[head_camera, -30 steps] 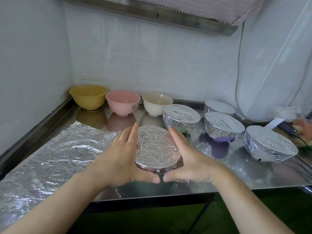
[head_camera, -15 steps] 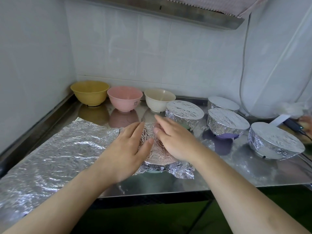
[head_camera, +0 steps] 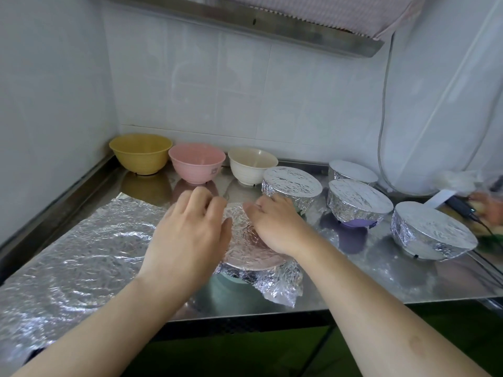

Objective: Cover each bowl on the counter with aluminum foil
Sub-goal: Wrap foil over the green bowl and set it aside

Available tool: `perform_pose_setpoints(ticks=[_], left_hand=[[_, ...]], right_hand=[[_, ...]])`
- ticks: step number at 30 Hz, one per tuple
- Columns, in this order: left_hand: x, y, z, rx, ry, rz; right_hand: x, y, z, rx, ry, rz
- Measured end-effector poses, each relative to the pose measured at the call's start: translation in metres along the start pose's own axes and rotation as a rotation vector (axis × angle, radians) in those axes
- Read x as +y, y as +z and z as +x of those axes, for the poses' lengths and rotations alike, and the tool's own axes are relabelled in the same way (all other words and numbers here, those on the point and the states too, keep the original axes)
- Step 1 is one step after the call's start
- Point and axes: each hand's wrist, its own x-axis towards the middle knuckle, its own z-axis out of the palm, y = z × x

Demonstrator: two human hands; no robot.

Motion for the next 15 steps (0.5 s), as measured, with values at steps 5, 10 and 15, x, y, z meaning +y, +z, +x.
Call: perform_pose_setpoints(ticks=[5, 10, 15], left_hand=[[0.026, -0.013, -0.006, -0.077, -0.072, -0.102], [0.036, -0.019, -0.009, -0.387, -0.165, -0.028], [0.033, -0.006, -0.014, -0.555, -0.316, -0.222]], right_hand=[[0.016, -0.002, -0.016, 0.145, 0.047, 0.275], [0.039, -0.010, -0.041, -0.109, 0.005, 0.574], [0.063, -0.012, -0.053, -0.259, -0.138, 0.458]])
